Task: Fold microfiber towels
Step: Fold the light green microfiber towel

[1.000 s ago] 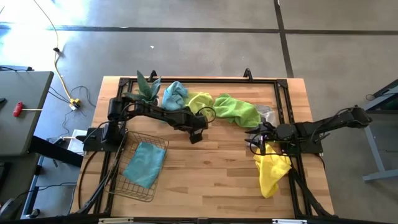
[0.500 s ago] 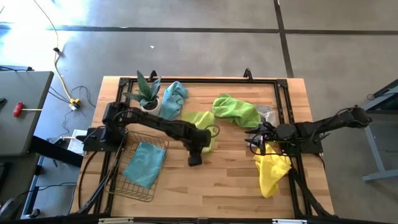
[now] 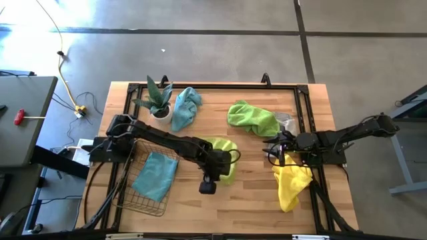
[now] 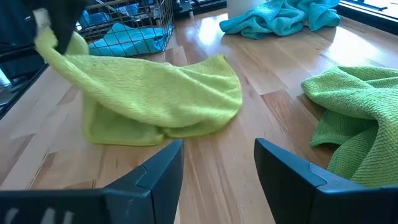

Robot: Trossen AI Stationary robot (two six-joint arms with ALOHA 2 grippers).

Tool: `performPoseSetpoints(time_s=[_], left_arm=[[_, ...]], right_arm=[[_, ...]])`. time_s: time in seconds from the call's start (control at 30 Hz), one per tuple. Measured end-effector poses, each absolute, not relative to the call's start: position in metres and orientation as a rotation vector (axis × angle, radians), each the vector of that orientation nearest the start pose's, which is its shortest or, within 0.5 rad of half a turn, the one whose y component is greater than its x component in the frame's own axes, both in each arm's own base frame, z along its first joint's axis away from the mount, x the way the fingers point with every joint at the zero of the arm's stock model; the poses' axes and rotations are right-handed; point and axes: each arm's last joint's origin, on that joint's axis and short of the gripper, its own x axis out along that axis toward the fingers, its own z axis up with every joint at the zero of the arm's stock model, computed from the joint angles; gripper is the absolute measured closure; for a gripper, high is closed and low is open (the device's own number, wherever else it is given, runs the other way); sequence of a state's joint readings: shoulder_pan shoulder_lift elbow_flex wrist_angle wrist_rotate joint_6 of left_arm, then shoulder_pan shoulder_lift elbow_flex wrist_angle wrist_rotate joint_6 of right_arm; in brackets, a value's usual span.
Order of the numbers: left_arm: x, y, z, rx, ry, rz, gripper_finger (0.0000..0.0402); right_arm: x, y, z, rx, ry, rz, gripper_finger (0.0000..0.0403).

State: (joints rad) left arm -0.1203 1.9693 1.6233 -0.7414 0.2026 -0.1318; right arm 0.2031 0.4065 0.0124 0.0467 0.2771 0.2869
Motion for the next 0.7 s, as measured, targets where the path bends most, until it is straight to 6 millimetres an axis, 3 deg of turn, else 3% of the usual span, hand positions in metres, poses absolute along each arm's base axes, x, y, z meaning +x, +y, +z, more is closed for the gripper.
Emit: performPoseSetpoints(time_s=[0.17,0.47,0.7], left_arm=[[0.417,-0.052,0.262,-0.125,1.086,-0.235,0.0397],[0.421,-0.024,0.311,-0.146,1.02,-0.182,0.0397],[0.42,0.006,0.321,-0.182,1.007,-0.119,0.0397]], right_arm=[[0.116,0.016,0.137,0.203,0.322,-0.121,0.0215],[0.117,0.016,0.141,0.216,0.278,-0.118,0.0215],[0.12,0.017,0.155,0.404,0.128,-0.104,0.0215]])
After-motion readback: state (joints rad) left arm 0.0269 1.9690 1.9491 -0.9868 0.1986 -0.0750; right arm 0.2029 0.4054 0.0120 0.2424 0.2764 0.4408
